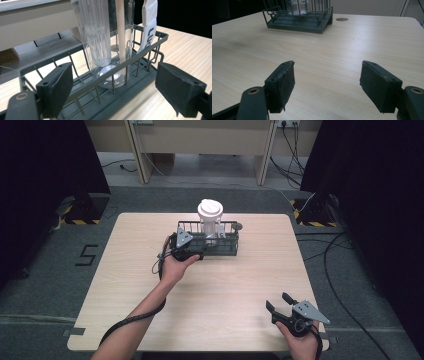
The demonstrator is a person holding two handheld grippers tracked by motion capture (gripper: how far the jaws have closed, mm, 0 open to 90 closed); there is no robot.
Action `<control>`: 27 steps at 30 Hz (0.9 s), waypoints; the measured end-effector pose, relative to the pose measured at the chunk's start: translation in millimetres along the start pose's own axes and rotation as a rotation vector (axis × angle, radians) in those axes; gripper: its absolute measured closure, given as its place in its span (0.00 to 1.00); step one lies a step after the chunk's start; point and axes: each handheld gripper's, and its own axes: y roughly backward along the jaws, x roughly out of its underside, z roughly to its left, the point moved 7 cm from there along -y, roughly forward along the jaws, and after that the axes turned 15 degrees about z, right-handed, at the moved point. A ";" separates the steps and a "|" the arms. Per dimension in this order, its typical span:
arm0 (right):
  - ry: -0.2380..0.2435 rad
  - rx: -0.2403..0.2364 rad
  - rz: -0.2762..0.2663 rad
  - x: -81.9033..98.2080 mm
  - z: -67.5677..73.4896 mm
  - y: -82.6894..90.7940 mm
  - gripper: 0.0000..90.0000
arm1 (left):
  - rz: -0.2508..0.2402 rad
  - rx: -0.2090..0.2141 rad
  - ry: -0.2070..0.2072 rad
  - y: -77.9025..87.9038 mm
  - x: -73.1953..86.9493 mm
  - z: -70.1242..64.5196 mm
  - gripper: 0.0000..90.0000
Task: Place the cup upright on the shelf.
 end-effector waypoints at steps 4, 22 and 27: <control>0.000 0.000 0.000 0.0 0.0 0.0 0.31 | 0.000 -0.001 0.003 5.5 4.5 0.4 0.16; -0.001 -0.001 -0.001 0.0 0.0 0.0 0.31 | -0.010 0.020 -0.003 29.5 19.4 -4.3 0.16; 0.000 0.000 0.001 0.0 0.1 0.0 0.31 | -0.013 0.016 -0.005 38.0 26.6 -2.8 0.16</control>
